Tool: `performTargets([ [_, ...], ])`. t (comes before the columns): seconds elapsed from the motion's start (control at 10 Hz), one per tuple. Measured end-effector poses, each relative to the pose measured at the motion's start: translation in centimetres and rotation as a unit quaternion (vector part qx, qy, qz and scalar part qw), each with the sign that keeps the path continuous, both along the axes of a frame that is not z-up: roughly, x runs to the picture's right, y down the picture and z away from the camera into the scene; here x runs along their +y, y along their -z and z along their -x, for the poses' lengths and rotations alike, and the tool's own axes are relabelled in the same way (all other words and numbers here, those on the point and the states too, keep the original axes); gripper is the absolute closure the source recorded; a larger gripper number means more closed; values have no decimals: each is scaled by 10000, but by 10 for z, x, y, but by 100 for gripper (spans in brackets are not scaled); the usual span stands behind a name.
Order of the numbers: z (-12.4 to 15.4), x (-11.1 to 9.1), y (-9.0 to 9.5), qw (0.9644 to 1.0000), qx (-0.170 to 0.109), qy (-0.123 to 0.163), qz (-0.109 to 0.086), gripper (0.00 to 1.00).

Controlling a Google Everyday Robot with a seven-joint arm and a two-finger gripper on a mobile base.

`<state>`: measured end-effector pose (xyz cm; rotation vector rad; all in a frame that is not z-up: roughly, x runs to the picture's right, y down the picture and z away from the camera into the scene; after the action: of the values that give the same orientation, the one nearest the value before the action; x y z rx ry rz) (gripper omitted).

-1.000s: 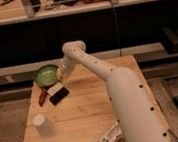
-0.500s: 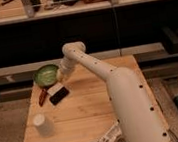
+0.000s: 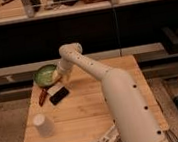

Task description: Pick up the ceramic bowl

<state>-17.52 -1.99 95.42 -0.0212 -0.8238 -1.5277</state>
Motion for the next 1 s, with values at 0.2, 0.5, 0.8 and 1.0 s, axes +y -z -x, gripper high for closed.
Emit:
performTargets([
  [0.2, -7, -10, -3, 9992, 240, -247, -179, 20],
  [0.5, -17, -27, -11, 9949, 516, -689, -527, 20],
  [0.8, -16, -44, -25, 9885, 591, -1028, -938, 20],
  [1.0, -9, -51, -33, 9863, 575, -1129, -1059, 20],
])
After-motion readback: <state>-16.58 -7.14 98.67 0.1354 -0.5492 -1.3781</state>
